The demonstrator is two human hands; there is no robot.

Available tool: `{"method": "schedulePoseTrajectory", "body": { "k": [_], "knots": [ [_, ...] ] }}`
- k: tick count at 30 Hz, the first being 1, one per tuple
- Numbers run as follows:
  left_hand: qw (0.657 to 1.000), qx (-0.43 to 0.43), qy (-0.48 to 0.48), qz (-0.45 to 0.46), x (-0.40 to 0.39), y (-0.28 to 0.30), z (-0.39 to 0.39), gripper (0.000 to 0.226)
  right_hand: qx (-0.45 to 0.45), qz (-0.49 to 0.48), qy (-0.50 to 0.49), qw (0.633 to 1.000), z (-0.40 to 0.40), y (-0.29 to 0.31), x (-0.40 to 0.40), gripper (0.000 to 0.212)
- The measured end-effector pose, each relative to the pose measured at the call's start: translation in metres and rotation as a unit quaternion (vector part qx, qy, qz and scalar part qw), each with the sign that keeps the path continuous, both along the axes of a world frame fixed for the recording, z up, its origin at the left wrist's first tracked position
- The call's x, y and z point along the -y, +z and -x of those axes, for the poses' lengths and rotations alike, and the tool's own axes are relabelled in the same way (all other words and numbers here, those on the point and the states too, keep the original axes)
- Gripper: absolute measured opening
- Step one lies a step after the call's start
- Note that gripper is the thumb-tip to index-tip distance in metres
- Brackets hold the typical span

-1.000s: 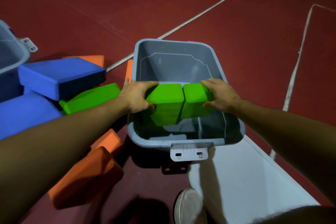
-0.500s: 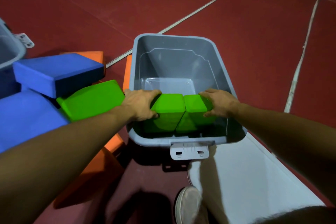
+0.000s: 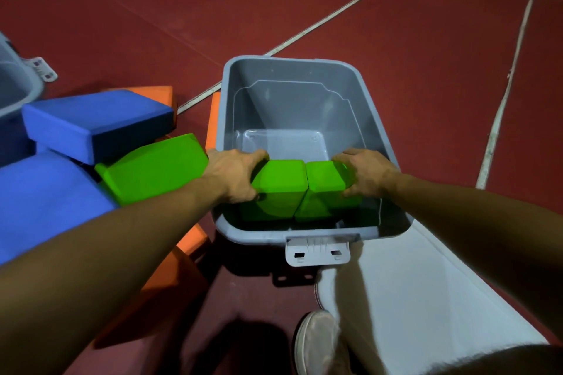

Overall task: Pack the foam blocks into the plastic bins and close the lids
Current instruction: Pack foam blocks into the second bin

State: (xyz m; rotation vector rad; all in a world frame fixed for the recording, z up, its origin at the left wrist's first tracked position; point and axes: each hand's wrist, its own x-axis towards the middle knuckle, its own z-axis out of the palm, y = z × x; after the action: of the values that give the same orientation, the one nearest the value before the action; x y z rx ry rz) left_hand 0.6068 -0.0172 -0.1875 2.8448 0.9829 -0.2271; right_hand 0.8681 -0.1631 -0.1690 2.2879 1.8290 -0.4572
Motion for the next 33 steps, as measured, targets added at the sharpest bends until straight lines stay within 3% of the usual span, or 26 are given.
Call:
{"method": "schedulePoseTrajectory", "body": {
  "k": [14,33],
  "knots": [
    [0.999,-0.051,0.003,-0.004,0.003,0.001,-0.004,0.071,0.017,0.024,0.005,1.0,0.004,-0.001,0.0,0.083],
    [0.999,-0.05,0.016,-0.007,0.004,0.001,-0.005,0.072,0.009,0.008,-0.005,1.0,0.004,-0.011,0.003,0.088]
  ]
}}
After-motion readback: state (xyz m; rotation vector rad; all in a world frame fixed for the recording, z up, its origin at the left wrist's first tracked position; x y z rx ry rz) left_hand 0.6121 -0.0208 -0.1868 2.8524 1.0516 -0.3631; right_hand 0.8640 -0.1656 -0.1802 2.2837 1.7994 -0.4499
